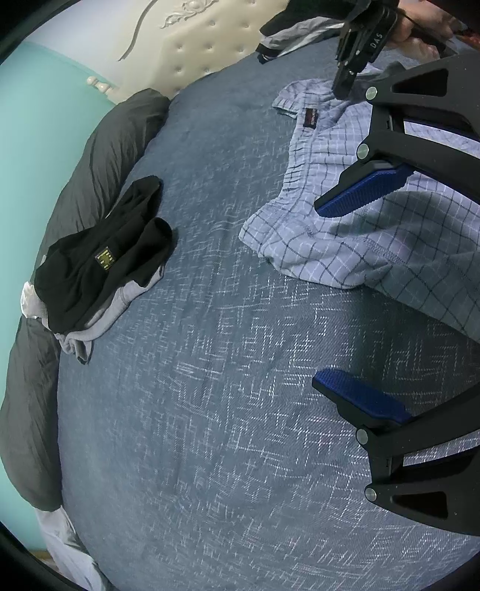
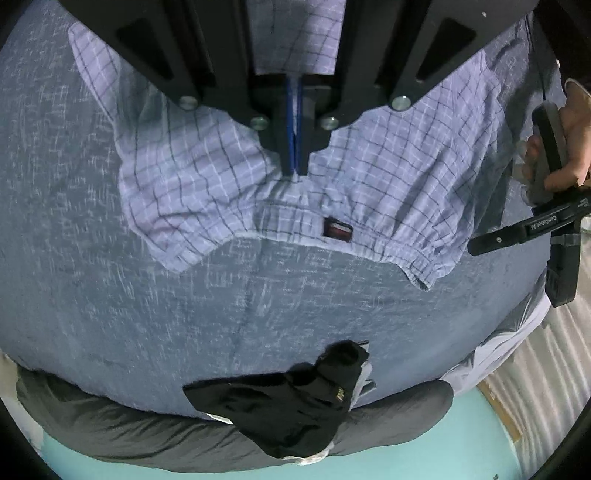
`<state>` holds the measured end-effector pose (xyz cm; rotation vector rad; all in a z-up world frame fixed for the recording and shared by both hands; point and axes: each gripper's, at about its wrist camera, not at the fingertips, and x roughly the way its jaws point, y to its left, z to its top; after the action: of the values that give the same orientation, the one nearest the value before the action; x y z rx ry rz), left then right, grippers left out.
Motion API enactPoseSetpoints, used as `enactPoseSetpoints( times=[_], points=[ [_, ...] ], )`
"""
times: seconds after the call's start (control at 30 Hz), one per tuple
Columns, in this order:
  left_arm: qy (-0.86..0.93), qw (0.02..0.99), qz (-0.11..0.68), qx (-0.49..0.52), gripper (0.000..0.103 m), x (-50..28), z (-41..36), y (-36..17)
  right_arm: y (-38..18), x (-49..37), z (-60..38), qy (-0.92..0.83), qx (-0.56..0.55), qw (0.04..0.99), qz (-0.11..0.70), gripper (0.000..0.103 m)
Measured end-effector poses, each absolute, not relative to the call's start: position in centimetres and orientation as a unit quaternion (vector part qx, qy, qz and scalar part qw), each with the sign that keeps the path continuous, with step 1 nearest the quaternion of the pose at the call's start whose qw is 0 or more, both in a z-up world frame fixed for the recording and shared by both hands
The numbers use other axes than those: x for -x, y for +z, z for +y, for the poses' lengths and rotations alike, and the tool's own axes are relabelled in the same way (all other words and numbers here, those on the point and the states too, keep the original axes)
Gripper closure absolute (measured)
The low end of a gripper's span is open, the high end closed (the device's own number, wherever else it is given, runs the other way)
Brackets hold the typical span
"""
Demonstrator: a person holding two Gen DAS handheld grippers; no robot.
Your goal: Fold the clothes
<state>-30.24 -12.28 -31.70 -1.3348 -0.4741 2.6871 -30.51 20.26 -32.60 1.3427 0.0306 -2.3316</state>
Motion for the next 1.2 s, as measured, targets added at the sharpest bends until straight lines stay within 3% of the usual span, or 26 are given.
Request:
enactPoseSetpoints(
  times=[0.3,0.43,0.5,0.63,1.2],
  points=[
    [0.881,0.056,-0.159,0.442,0.015,30.3,-12.4,-32.0,-33.4,30.5,20.3,-0.829,-0.509,0.232,0.008,0.102],
    [0.881,0.062,-0.161,0.442,0.015,30.4,-12.3,-32.1,-32.3,31.3,22.3,-0.838,-0.494,0.228,-0.044,0.101],
    [0.883,0.066,-0.157,0.438,0.015,30.5,-12.2,-32.2,-31.7,31.9,23.6,-0.846,-0.482,0.217,-0.071,0.098],
    [0.888,0.071,-0.149,0.428,0.015,30.7,-11.9,-32.1,-31.3,33.8,26.0,-0.854,-0.475,0.19,-0.097,0.075],
    [0.876,0.112,-0.124,0.453,0.015,34.5,-9.9,-32.5,-32.3,39.1,26.3,-0.846,-0.502,0.173,-0.056,0.075]
  ],
)
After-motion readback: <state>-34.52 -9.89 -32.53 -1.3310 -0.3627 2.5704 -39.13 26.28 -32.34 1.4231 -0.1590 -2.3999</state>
